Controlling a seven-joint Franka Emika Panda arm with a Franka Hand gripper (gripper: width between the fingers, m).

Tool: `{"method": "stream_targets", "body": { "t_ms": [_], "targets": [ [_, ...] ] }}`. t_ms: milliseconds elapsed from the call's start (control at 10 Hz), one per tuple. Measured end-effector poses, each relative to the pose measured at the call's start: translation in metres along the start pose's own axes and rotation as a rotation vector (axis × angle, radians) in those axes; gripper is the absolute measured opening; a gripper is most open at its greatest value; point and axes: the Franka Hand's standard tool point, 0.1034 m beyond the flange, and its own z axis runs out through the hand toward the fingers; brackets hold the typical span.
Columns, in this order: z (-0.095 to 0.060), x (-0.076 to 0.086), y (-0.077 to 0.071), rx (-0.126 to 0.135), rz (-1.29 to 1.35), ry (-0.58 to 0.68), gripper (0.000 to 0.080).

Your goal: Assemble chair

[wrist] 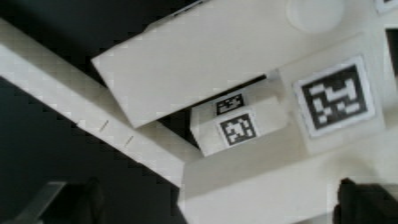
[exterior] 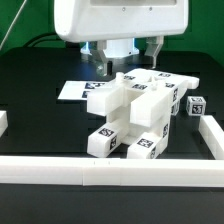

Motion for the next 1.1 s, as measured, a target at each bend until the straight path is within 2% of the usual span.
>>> {"method": "stream_targets", "body": {
  "t_ms": [100,300,400,500,800,900,1000,1100],
  "targets": [
    [-0.005,-0.014,-0.007,0.011,-0.048,0.0,0.0649],
    [-0.005,-0.05,-0.014,-0.01,-0.113,0.023,0.0649],
    [0.0,-0.064,-0.02,-0.003,-0.101,0.016,0.0649],
    [0.004,-0.07,-0.024,0.0,-0.088,0.01,0.0649],
    [0.006,-0.072,-0.025,0.003,-0.09,0.006,0.0649],
    [0.013,-0.084,-0.031,0.012,-0.086,-0.002,0.0649],
    [0.022,-0.096,-0.044,0.029,-0.078,-0.019,0.0649],
    [0.028,-0.099,-0.053,0.037,-0.07,-0.027,0.0649]
  ]
}}
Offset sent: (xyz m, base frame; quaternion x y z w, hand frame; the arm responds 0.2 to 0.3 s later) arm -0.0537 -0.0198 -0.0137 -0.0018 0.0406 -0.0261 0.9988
